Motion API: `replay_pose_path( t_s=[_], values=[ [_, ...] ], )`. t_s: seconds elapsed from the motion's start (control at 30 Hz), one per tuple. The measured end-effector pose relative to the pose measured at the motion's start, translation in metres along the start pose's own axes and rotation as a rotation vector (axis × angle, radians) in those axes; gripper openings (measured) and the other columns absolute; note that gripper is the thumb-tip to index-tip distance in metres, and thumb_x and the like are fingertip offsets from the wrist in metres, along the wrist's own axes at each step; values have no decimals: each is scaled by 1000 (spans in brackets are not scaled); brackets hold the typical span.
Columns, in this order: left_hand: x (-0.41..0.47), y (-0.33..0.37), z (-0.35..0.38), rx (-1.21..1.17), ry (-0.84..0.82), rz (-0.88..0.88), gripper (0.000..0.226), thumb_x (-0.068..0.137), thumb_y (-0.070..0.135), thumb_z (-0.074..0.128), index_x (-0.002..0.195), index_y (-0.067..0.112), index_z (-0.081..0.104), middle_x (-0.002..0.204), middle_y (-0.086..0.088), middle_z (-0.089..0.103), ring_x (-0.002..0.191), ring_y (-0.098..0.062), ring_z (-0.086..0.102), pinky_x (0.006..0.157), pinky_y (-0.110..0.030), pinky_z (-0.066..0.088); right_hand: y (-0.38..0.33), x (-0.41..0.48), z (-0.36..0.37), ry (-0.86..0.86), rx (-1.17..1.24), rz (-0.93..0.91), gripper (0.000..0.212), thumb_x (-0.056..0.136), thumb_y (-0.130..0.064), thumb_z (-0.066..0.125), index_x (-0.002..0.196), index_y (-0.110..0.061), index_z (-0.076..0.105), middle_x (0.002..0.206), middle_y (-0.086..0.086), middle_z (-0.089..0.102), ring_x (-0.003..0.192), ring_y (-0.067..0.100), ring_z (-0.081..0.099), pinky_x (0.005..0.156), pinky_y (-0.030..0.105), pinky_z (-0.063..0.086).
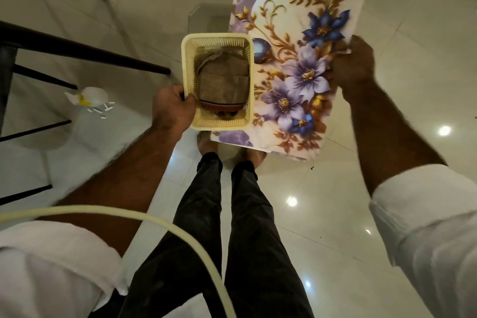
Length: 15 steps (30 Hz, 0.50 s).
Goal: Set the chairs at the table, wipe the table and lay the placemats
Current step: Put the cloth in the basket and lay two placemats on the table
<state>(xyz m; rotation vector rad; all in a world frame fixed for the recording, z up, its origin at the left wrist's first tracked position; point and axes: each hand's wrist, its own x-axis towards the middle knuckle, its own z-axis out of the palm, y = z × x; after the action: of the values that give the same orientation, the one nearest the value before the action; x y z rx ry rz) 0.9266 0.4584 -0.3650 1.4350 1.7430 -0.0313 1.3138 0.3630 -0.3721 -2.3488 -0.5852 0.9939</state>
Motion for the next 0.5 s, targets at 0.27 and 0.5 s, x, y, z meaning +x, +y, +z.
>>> replay_pose_path(
  t_s=[0.27, 0.5],
  values=[
    [1, 19, 9, -40, -28, -16, 26, 104, 20, 72, 126, 8, 80, 119, -8, 80, 107, -25, 77, 94, -43, 65, -12, -49, -138, 74, 69, 103, 24, 69, -34, 83, 92, -42, 80, 104, 6, 82, 76, 13, 77, 65, 37, 67],
    [8, 41, 18, -27, -61, -40, 26, 102, 24, 76, 123, 9, 81, 114, -7, 82, 101, -25, 79, 92, -43, 67, -37, -78, -158, 2, 216, 20, 22, 98, -14, 71, 111, -31, 74, 109, -5, 78, 82, 1, 76, 66, 21, 63]
  ],
)
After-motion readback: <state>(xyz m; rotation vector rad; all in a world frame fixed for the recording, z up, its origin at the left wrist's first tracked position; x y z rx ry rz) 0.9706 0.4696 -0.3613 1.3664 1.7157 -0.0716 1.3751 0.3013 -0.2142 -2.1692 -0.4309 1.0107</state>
